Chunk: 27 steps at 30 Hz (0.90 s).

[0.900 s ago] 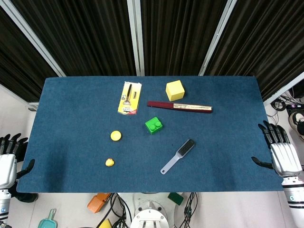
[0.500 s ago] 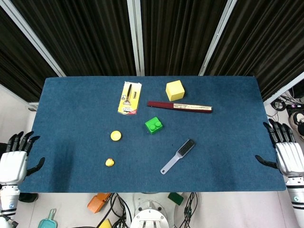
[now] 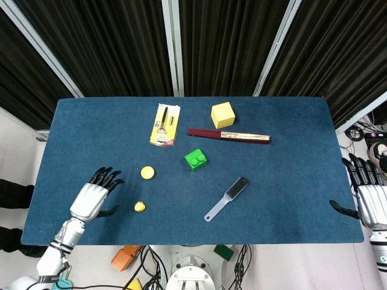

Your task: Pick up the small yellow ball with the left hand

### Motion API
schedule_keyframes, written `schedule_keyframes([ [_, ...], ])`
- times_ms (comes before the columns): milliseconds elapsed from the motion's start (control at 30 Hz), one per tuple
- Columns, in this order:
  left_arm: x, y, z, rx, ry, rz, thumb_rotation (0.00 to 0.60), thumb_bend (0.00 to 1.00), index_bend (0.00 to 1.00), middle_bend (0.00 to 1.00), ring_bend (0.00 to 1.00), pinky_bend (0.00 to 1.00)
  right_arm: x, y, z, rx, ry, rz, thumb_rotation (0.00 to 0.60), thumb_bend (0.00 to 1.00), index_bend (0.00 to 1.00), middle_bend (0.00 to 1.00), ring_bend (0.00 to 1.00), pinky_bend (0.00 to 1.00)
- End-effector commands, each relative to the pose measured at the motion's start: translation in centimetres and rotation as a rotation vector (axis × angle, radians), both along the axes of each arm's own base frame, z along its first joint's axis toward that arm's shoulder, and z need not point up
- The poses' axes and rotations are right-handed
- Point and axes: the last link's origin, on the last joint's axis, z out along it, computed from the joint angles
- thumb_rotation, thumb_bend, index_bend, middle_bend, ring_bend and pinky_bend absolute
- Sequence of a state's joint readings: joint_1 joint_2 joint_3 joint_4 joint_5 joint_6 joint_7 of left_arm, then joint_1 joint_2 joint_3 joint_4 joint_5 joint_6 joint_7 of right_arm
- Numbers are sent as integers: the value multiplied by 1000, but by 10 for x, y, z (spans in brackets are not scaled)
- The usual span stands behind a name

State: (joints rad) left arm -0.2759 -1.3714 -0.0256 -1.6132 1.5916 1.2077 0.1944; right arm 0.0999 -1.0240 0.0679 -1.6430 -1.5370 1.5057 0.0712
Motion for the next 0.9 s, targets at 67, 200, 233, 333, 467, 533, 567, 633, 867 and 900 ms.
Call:
schedule_keyframes([
  [67,10,5,-22,-56,16,-30,600,242,296,104,20,0,0,1,0,0,-1,-2,600,224,0,0,0,13],
  [200,14,6,-34,-79,24,-27,600,242,360,104,21,0,-1,2,-1,2,-1,-7,600,224,0,0,0,13],
  [233,14,7,-36,-82,29,-25,600,242,362,104,20,0,-1,2,-1,2,-1,-8,600,224,0,0,0,13],
  [333,14,6,-41,-88,44,-20,600,241,362,104,20,0,-1,2,-1,3,0,-9,600,224,0,0,0,13],
  [467,15,3,-48,-112,46,-16,600,242,362,104,20,0,-1,1,-3,8,1,-10,600,224,0,0,0,13],
  [533,15,3,-51,-122,50,-16,600,242,362,104,20,0,0,1,-3,10,2,-11,600,224,0,0,0,13],
  [567,15,2,-52,-125,50,-15,600,242,362,104,20,0,0,1,-3,11,2,-11,600,224,0,0,0,13],
  [633,16,2,-54,-129,47,-13,600,241,362,104,20,0,0,1,-4,13,4,-12,600,224,0,0,0,13],
  [867,14,3,-61,-144,56,-2,600,253,383,104,20,0,1,1,-5,17,5,-13,600,224,0,0,0,13],
  [900,14,3,-62,-146,57,0,600,258,391,104,21,0,1,1,-5,17,5,-14,600,224,0,0,0,13],
])
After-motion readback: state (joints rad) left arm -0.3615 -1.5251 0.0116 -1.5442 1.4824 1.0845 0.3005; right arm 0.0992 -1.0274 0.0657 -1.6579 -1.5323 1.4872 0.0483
